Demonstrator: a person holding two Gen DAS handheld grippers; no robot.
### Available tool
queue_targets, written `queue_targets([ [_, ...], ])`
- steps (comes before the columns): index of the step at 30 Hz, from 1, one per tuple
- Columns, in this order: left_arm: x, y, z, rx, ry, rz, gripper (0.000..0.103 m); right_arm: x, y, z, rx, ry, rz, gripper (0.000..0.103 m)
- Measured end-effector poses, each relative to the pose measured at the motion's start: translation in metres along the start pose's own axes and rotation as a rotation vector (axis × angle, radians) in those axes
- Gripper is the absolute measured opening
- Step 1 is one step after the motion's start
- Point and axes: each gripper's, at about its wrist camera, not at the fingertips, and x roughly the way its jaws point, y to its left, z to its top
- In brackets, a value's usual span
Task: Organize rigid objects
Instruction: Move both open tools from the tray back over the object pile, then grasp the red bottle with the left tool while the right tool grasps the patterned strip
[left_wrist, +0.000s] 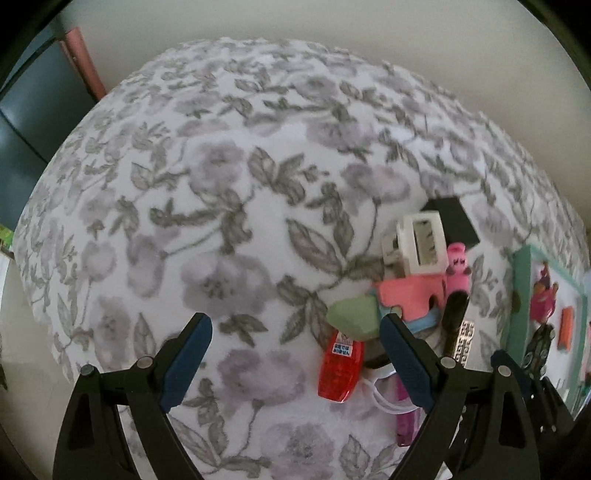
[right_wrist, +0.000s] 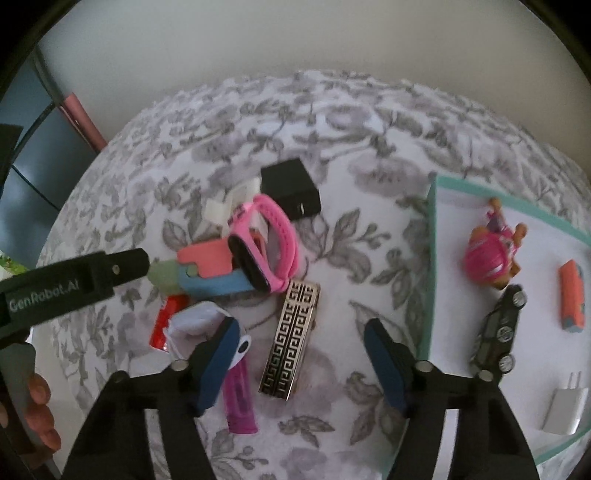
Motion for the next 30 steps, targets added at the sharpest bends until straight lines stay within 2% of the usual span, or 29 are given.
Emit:
queue_targets([
  [5, 0.014, -0.008, -0.002, 0.053, 0.040, 0.013, 0.092, 0.009, -0.004, 0.000, 0.022, 0.021, 0.005, 0.055],
  [9, 0.019, -0.015, -0.003, 0.079, 0.050, 0.005, 0.091, 0.016, -0.005, -0.002, 0.027, 0.042, 0.006, 0.050],
  [11, 0.018, -0.017, -0.004, 0.097, 0.045, 0.011, 0.089, 0.018, -0.004, -0.003, 0.028, 0.045, 0.007, 0.049],
  [13, 0.018, -0.020, -0.006, 0.120, 0.053, 0.012, 0.078, 0.017, -0.002, -0.003, 0.015, 0.044, 0.009, 0.046],
  [16, 0.021, -0.025, -0.010, 0.153, 0.065, 0.041, 0.076, 0.019, -0.002, -0.003, 0.006, 0.048, 0.008, 0.044],
  [20, 0.023, -0.029, -0.015, 0.163, 0.072, 0.039, 0.076, 0.018, -0.003, -0.003, 0.010, 0.052, 0.002, 0.037],
  [25, 0.026, -0.024, -0.015, 0.175, 0.074, 0.042, 0.075, 0.017, -0.008, -0.004, 0.025, 0.056, -0.006, 0.033],
  [30, 0.032, -0.021, -0.012, 0.164, 0.071, 0.026, 0.072, 0.021, 0.002, -0.001, -0.022, 0.041, -0.038, 0.033],
])
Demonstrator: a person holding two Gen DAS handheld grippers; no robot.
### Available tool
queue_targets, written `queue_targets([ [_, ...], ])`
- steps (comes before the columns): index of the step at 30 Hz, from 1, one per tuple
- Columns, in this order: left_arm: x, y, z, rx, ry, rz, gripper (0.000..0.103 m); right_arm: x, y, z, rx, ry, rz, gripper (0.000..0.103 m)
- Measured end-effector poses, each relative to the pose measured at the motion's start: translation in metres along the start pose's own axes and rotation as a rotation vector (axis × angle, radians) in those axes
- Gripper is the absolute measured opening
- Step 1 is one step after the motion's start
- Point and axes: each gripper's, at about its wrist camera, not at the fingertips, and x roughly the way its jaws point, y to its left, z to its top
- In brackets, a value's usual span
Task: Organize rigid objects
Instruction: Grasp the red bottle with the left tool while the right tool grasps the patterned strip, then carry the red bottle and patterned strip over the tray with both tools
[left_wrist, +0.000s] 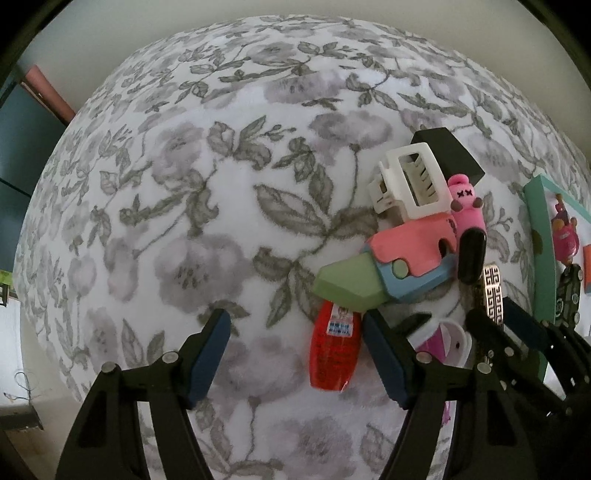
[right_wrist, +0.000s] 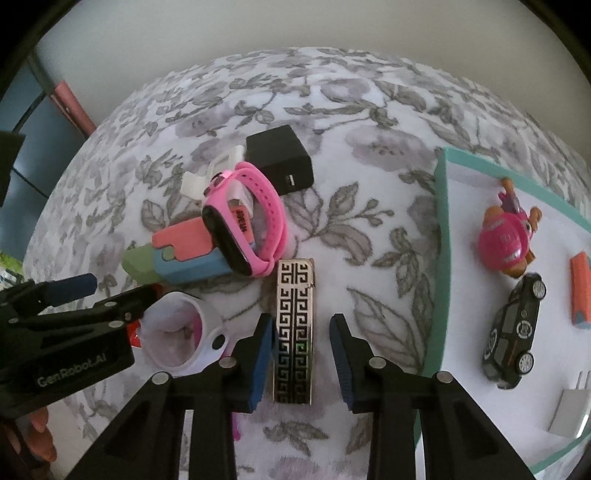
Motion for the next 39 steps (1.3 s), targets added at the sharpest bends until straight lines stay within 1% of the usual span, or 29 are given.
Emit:
queue_targets([
  [1, 0.002, 0.002, 0.004, -0.004, 0.009, -0.010, 0.068, 0.001, 0.001, 0.000, -0.005, -0.002, -0.003, 0.033],
  [3, 0.013, 0.000, 0.006, -0.002, 0.041, -0.021, 0.064, 0.001, 0.000, 0.001, -0.005, -0.007, -0.001, 0.033],
  [5, 0.014, 0.001, 0.007, -0.004, 0.039, -0.028, 0.062, 0.002, -0.002, 0.001, 0.002, -0.010, 0.006, 0.034],
  [8, 0.014, 0.000, 0.008, -0.001, 0.035, -0.039, 0.056, 0.002, -0.003, 0.002, 0.008, -0.013, 0.012, 0.034],
  [10, 0.013, -0.001, 0.009, 0.003, 0.034, -0.051, 0.045, 0.003, -0.001, 0.003, 0.004, -0.016, 0.007, 0.034],
  [13, 0.011, -0.003, 0.009, 0.014, 0.030, -0.054, 0.037, 0.002, -0.001, 0.002, -0.003, -0.023, 0.004, 0.034],
  [18, 0.008, -0.014, 0.011, 0.001, 0.023, -0.057, 0.035, 0.000, -0.002, -0.002, -0.008, -0.035, 0.002, 0.032],
  [20, 0.007, -0.013, 0.010, 0.002, 0.020, -0.051, 0.035, -0.002, -0.004, -0.005, -0.002, -0.032, 0.000, 0.025],
  [21, 0.006, -0.014, 0.009, 0.004, 0.018, -0.044, 0.035, -0.003, -0.006, -0.006, 0.001, -0.030, 0.001, 0.023],
  [24, 0.003, -0.017, 0.008, -0.001, 0.013, -0.026, 0.033, -0.007, -0.011, -0.013, 0.016, -0.024, 0.026, 0.023],
  [31, 0.000, -0.023, -0.004, -0.021, 0.011, -0.015, 0.030, -0.013, -0.012, -0.027, 0.005, -0.007, 0.033, 0.023],
  [39, -0.005, -0.015, -0.016, -0.095, 0.014, -0.049, 0.030, -0.023, -0.019, -0.039, 0.042, -0.007, 0.078, 0.022],
])
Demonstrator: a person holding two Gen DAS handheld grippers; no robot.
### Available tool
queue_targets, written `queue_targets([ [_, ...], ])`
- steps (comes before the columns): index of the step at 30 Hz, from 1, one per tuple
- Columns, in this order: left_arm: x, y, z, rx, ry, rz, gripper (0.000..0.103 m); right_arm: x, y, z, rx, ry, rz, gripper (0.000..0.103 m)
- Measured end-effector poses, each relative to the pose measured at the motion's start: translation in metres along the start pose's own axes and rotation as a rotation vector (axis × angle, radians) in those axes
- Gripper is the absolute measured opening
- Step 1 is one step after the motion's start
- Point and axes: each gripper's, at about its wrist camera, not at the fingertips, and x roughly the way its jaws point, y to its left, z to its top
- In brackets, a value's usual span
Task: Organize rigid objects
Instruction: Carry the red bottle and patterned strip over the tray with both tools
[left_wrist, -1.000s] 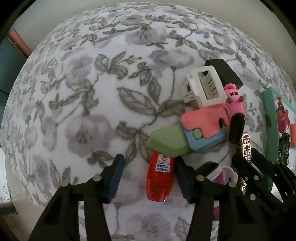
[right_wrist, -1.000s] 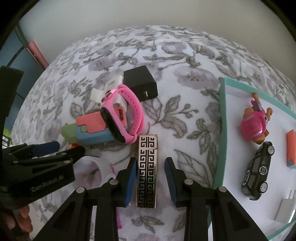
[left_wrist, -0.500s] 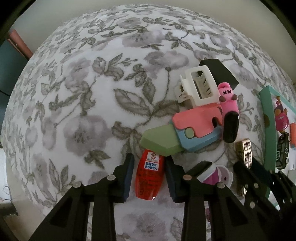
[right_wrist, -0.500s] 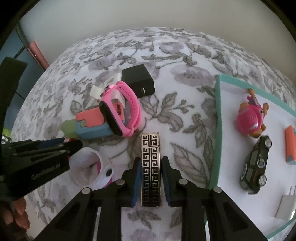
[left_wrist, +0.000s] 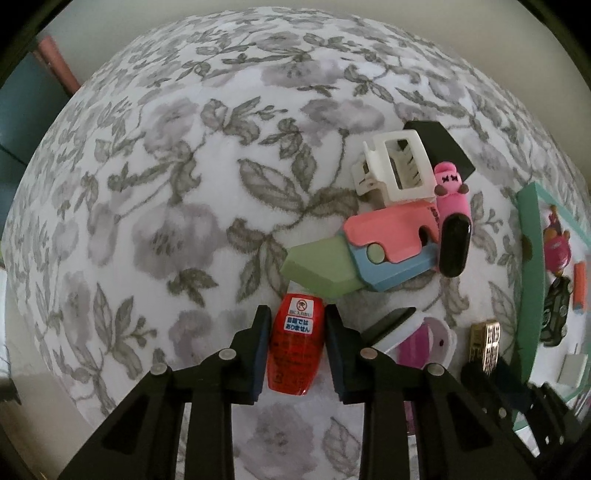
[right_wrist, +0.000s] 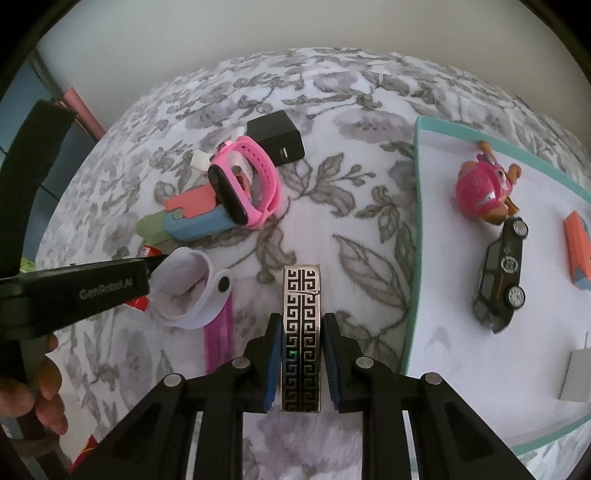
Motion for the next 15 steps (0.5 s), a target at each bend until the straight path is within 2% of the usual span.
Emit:
queue_targets([
  [5, -0.011, 0.010, -0.002, -0.029, -0.029, 0.004, 0.030, -0.026, -0.008, 0.000, 0.015, -0.045, 0.022, 0.022],
  [8, -0.024, 0.012, -0.002, -0.034, -0.070, 0.018, 0.028, -0.044, -0.017, 0.002, 0.052, -0.083, 0.051, 0.022],
  [10, -0.033, 0.012, -0.002, -0.040, -0.102, 0.024, 0.024, -0.056, -0.021, 0.003, 0.066, -0.108, 0.056, 0.022],
  [15, -0.055, 0.001, -0.002, -0.023, -0.167, 0.033, 0.023, -0.094, -0.034, 0.005, 0.094, -0.191, 0.050, 0.022],
])
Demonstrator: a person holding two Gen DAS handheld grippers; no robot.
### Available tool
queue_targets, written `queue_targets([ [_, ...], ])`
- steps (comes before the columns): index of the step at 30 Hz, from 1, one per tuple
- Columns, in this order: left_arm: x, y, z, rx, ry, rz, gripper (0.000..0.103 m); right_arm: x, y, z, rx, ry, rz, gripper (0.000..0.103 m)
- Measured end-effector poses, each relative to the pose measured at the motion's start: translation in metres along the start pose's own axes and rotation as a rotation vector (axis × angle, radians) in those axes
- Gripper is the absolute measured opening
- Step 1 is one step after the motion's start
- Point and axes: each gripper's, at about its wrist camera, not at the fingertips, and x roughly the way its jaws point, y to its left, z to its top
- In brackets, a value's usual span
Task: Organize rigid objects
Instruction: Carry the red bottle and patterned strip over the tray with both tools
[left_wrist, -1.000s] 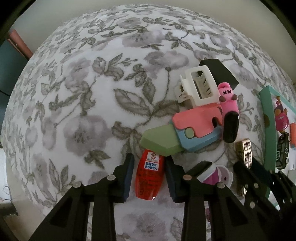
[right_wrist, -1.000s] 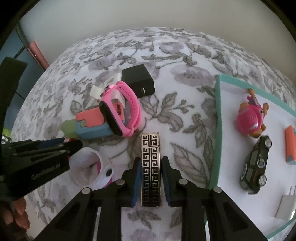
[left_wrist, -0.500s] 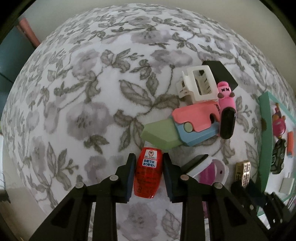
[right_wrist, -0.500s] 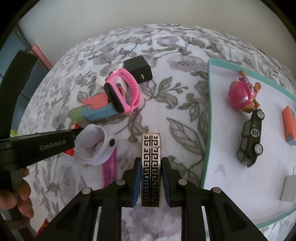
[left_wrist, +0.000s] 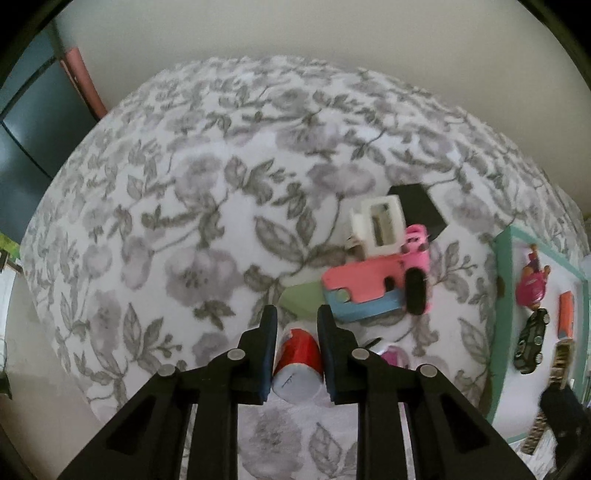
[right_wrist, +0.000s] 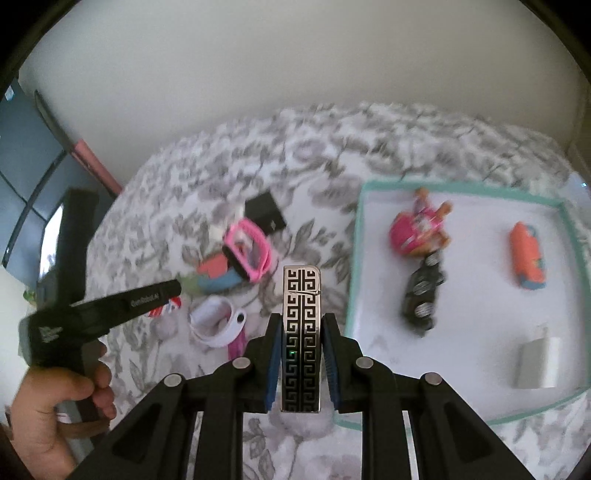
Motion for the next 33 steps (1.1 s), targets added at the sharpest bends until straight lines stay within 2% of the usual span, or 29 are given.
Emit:
queue_targets([
  [4, -0.012, -0.011, 0.003, -0.006, -0.035, -0.016, 0.023, -0.021, -0.019, 0.008, 0.047, -0.039, -0.006, 0.022],
  [8, -0.035, -0.029, 0.011, 0.016, -0.109, -0.035, 0.023, -0.035, -0.042, 0.010, 0.098, -0.056, -0.019, 0.022],
  [15, -0.073, -0.076, 0.004, 0.113, -0.200, -0.116, 0.023, -0.057, -0.095, 0.010, 0.215, -0.086, -0.064, 0.022],
  [19, -0.086, -0.114, -0.008, 0.191, -0.207, -0.174, 0.023, -0.066, -0.129, 0.008, 0.280, -0.087, -0.124, 0.022],
  [25, -0.095, -0.170, -0.032, 0.308, -0.196, -0.238, 0.023, -0.079, -0.178, 0.001, 0.377, -0.093, -0.156, 0.022],
  [33, -0.098, -0.216, -0.055, 0.408, -0.180, -0.305, 0.023, -0.089, -0.217, -0.009, 0.434, -0.088, -0.209, 0.022],
])
